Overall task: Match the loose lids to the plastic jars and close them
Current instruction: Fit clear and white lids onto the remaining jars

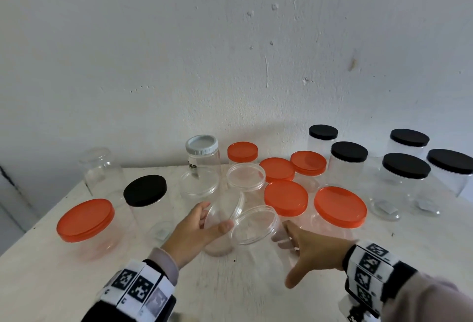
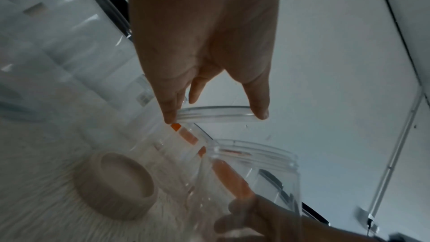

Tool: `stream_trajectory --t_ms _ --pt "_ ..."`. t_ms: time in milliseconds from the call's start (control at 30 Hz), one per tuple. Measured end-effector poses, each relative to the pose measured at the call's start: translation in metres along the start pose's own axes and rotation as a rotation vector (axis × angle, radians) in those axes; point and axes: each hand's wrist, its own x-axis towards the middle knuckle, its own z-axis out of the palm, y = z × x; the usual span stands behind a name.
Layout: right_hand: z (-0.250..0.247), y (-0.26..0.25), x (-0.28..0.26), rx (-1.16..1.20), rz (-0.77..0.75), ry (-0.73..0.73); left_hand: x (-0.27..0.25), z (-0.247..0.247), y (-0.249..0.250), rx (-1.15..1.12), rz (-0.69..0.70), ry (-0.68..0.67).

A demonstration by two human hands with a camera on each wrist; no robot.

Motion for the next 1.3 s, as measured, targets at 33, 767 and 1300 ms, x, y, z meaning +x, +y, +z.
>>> stream_trajectory --t_ms 33,767,1300 --pt "0.001 0.000 0.004 -0.016 -0.006 -0.005 -0.002 0.003 0.001 0.002 0.015 0.004" --pt "0.004 0.009 0.017 -0.080 -0.057 0.086 -0.011 0.056 0.029 0.475 0.223 -0.045" --pt "-0.025 -0.020 -0.005 -0.086 -0.037 0.057 0.009 0.053 -0.010 0.255 0.148 -0.169"
